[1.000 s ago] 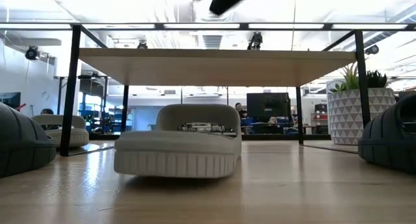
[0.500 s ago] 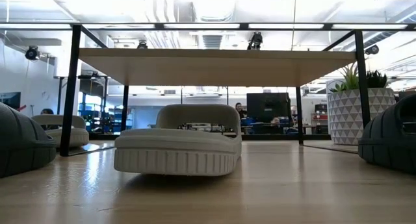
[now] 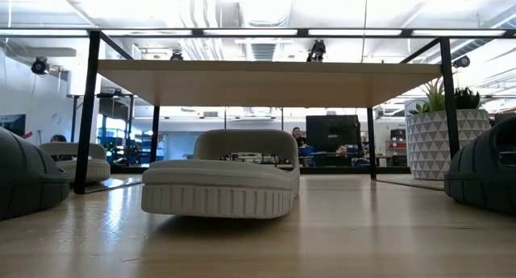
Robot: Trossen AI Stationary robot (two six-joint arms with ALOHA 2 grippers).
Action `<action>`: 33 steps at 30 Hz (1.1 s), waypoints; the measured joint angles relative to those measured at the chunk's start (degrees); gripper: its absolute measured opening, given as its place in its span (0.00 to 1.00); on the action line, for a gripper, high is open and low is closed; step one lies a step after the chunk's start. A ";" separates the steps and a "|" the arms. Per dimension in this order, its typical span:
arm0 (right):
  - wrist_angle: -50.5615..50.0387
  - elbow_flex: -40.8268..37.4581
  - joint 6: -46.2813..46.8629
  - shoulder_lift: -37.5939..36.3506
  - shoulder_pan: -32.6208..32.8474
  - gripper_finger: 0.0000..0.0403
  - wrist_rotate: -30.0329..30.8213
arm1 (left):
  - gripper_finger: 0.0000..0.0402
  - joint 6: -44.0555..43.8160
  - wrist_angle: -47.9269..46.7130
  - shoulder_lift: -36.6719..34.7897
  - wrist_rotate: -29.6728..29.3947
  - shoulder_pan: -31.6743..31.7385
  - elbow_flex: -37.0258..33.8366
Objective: Pick and place slides into the shelf
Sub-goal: Adjust the black slides on the table
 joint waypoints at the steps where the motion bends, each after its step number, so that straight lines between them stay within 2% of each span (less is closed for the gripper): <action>1: -1.54 -0.02 2.48 -0.82 0.49 0.02 0.82 | 0.44 -0.02 0.01 -0.56 0.23 0.44 0.00; 3: -2.70 -0.16 5.98 -2.53 1.08 0.02 1.52 | 0.44 0.00 0.13 -1.53 1.71 1.53 -0.09; 6: -2.69 -1.92 6.54 -5.75 1.68 0.02 1.86 | 0.44 1.99 -0.17 -1.95 5.25 3.67 -0.17; 9: -2.43 -3.85 7.10 -7.74 1.62 0.02 2.46 | 0.44 8.10 -0.15 -0.16 8.86 5.33 -0.17; 12: -2.49 -7.00 7.70 -9.20 1.57 0.02 2.04 | 0.44 16.00 0.06 2.78 9.54 5.30 0.21; 15: -2.59 -10.27 9.50 -9.90 1.62 0.02 -1.32 | 0.44 24.41 0.20 5.96 10.36 3.85 1.41; 17: -2.55 -11.77 10.60 -9.91 1.69 0.02 -4.47 | 0.44 25.79 -0.84 8.01 11.77 2.76 2.45; 19: -2.53 -13.01 12.54 -9.91 2.19 0.02 -5.56 | 0.44 25.54 -3.27 10.03 12.41 1.92 4.07; 22: -2.55 -14.44 14.72 -9.91 3.03 0.04 -5.43 | 0.44 24.05 -13.48 13.14 11.92 -0.01 7.79; 26: -2.53 -14.83 14.18 -9.91 3.85 0.11 -5.32 | 0.42 14.62 -31.55 17.05 12.35 -3.53 14.09; 28: -2.48 -15.06 13.35 -9.91 3.89 0.17 -5.23 | 0.40 9.50 -37.01 18.74 13.57 -5.71 16.60; 33: -2.49 -16.68 11.57 -9.91 3.87 0.34 -4.20 | 0.40 0.02 -39.37 23.44 18.92 -11.28 19.49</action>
